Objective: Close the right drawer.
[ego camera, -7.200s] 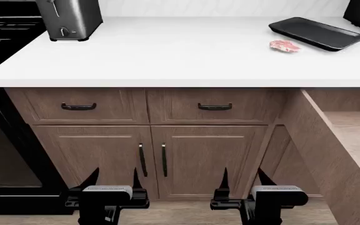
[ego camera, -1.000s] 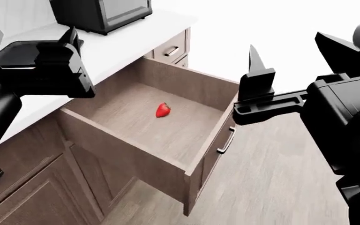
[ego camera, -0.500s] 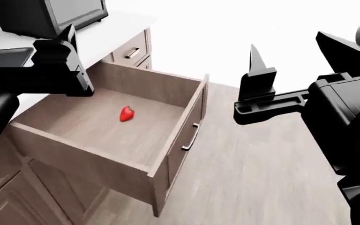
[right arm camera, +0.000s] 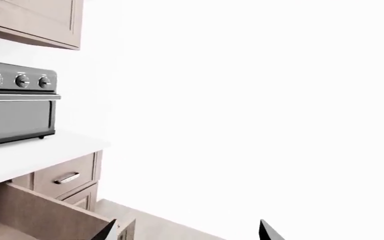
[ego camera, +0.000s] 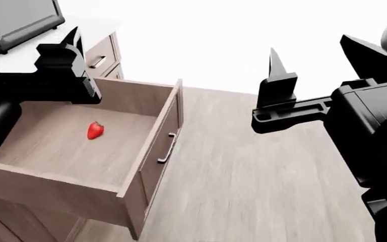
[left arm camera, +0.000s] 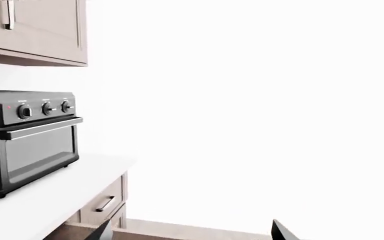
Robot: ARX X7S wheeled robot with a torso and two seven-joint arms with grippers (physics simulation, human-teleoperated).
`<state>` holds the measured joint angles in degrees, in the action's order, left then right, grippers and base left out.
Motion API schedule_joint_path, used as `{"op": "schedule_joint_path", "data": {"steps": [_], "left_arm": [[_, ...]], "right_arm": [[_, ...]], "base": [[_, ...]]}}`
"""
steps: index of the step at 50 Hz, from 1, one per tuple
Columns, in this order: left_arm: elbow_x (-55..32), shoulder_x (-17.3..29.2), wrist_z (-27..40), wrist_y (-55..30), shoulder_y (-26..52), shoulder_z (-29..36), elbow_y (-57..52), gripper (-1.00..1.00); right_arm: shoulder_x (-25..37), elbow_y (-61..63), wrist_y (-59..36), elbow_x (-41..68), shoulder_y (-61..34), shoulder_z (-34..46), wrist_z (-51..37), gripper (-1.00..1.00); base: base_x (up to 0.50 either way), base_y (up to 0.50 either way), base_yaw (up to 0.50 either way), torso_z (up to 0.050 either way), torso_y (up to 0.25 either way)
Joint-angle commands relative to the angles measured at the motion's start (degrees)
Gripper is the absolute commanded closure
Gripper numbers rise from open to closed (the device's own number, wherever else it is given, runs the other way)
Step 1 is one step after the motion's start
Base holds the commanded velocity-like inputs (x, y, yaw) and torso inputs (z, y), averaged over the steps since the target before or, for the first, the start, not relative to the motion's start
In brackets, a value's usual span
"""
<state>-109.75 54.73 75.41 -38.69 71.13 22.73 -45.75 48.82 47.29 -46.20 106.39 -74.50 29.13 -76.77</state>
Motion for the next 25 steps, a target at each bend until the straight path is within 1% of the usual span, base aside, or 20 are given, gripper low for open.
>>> {"op": "schedule_joint_path", "data": {"steps": [1, 9, 12, 17, 25], "left_arm": [[0.21, 0.15, -0.18, 0.19, -0.27, 0.01, 0.00, -1.00], [0.11, 0.31, -0.26, 0.25, -0.02, -0.03, 0.17, -1.00], [-0.18, 0.35, -0.05, 0.27, 0.24, 0.01, 0.18, -1.00], [0.05, 0.20, -0.11, 0.19, 0.20, 0.23, 0.22, -1.00], [-0.25, 0.18, 0.12, 0.20, 0.60, 0.39, 0.22, -1.00]], "right_arm": [[0.24, 0.00, 0.26, -0.26, 0.14, 0.06, -0.04, -1.00], [0.32, -0.08, 0.13, -0.09, -0.43, 0.33, -0.46, -1.00], [0.48, -0.47, -0.86, -1.11, -1.26, 0.79, -1.19, -1.00], [0.86, 0.00, 0.89, -1.34, -0.48, -0.73, -0.32, -1.00], [0.76, -0.34, -0.32, -0.85, -1.42, 0.52, -0.76, -1.00]], "base": [[0.00, 0.00, -0.50, 0.000, 0.000], [0.00, 0.00, -0.50, 0.000, 0.000], [0.00, 0.00, -0.07, 0.000, 0.000], [0.00, 0.00, 0.00, 0.000, 0.000], [0.51, -0.12, 0.00, 0.000, 0.000]]}}
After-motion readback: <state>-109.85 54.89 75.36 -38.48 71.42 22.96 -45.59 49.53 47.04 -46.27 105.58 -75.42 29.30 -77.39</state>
